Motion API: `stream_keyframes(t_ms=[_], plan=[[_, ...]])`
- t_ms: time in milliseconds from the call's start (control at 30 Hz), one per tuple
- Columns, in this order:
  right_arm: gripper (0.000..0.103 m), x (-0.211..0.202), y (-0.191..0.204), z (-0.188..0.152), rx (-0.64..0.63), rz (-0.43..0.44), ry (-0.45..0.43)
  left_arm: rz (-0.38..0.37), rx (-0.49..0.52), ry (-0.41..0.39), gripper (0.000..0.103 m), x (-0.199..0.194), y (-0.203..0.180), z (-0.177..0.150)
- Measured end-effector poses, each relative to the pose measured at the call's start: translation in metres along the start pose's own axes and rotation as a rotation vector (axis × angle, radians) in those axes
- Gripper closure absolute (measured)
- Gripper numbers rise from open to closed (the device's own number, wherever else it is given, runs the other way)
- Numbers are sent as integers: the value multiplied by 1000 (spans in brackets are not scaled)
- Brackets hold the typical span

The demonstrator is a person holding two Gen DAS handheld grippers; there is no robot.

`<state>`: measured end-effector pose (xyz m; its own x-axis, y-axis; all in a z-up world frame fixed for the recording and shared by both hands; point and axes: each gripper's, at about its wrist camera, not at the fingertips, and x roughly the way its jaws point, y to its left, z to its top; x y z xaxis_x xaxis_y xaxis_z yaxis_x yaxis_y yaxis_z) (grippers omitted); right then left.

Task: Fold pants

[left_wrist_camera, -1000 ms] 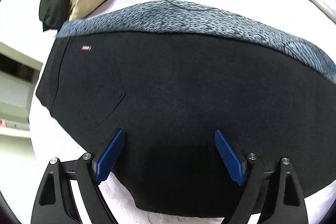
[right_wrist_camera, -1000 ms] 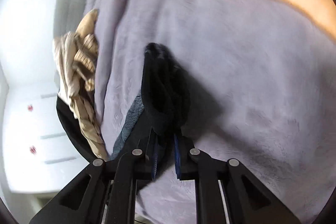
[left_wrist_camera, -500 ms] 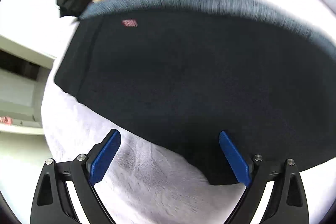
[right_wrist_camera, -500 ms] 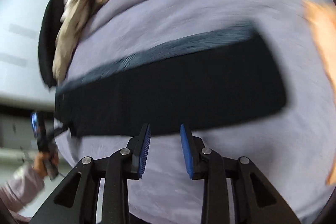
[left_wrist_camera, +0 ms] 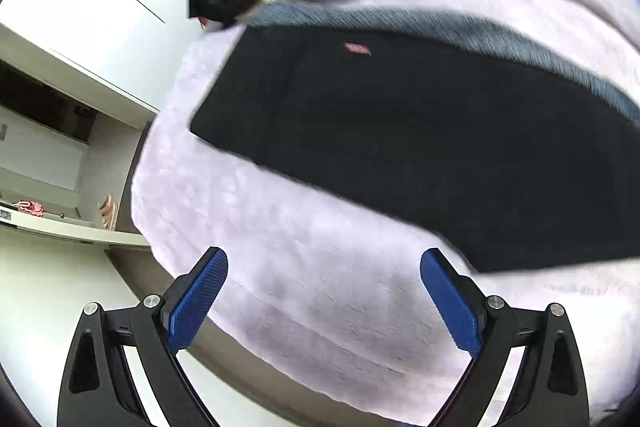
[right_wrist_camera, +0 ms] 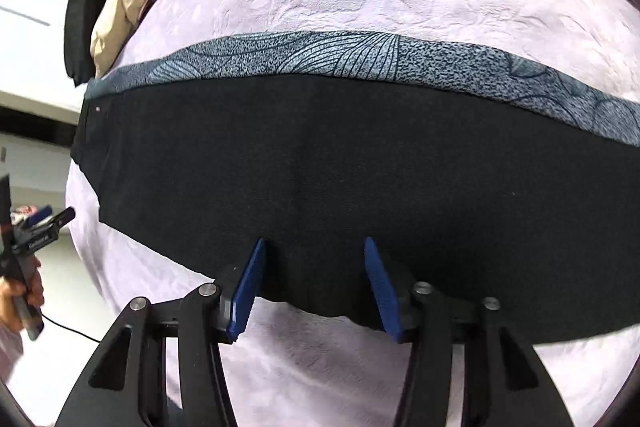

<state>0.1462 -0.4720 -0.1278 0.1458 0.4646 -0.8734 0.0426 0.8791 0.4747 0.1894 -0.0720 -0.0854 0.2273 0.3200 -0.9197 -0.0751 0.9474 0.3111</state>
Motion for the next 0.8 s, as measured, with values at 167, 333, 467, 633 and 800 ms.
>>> stream_keyframes(t_ms=[167, 333, 467, 633, 800], plan=[[45, 39, 87, -12, 22, 389, 72, -30, 59, -53, 5, 25, 13, 38], [45, 125, 159, -13, 115, 440, 107, -59, 168, -64, 5, 88, 20, 86], [45, 143, 169, -9, 288, 500, 9, -153, 203, -39, 3, 113, 28, 95], [45, 140, 168, -9, 346, 512, -31, -210, 240, -52, 1, 116, 34, 95], [46, 157, 193, -12, 140, 447, 76, -208, 241, -73, 0, 114, 38, 91]])
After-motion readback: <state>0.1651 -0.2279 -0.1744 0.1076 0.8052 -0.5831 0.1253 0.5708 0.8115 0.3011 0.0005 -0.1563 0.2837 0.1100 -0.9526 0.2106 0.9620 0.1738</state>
